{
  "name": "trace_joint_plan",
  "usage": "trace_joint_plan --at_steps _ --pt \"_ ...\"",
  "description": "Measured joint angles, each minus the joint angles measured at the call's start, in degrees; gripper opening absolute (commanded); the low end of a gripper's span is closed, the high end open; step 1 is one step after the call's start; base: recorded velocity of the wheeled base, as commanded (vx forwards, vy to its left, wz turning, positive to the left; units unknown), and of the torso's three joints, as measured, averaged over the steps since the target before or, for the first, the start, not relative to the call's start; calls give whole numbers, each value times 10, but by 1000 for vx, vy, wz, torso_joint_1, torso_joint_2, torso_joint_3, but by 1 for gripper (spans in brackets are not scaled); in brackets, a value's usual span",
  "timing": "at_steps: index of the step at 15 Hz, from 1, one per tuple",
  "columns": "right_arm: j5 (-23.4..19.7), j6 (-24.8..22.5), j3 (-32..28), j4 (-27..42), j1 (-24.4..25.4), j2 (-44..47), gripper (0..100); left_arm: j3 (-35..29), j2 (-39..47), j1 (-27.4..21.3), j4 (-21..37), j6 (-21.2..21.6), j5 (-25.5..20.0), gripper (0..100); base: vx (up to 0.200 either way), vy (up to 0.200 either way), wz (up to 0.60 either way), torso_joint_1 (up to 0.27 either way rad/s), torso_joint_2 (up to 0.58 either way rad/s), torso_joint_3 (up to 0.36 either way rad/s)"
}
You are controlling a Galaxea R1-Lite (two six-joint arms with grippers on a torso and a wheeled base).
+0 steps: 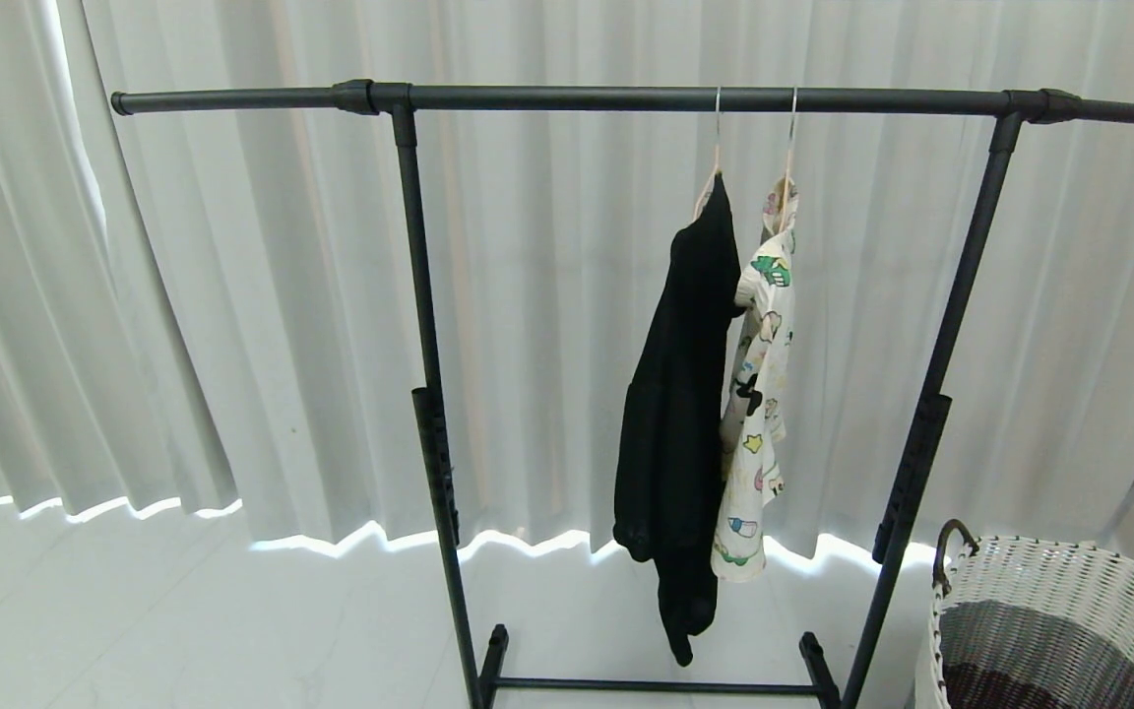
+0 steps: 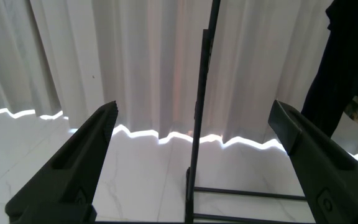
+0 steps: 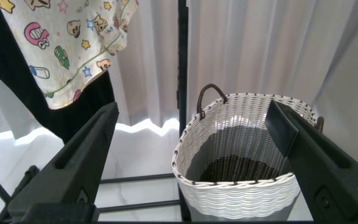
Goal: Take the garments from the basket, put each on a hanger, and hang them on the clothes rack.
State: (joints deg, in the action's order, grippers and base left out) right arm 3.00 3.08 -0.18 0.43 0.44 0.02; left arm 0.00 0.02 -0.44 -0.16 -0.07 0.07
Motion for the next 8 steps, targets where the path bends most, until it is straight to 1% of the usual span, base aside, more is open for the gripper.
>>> trace_joint_plan --at_steps 8 --pt "0 0 0 0 0 0 100 0 0 0 0 0 0 100 0 0 0 0 0 0"
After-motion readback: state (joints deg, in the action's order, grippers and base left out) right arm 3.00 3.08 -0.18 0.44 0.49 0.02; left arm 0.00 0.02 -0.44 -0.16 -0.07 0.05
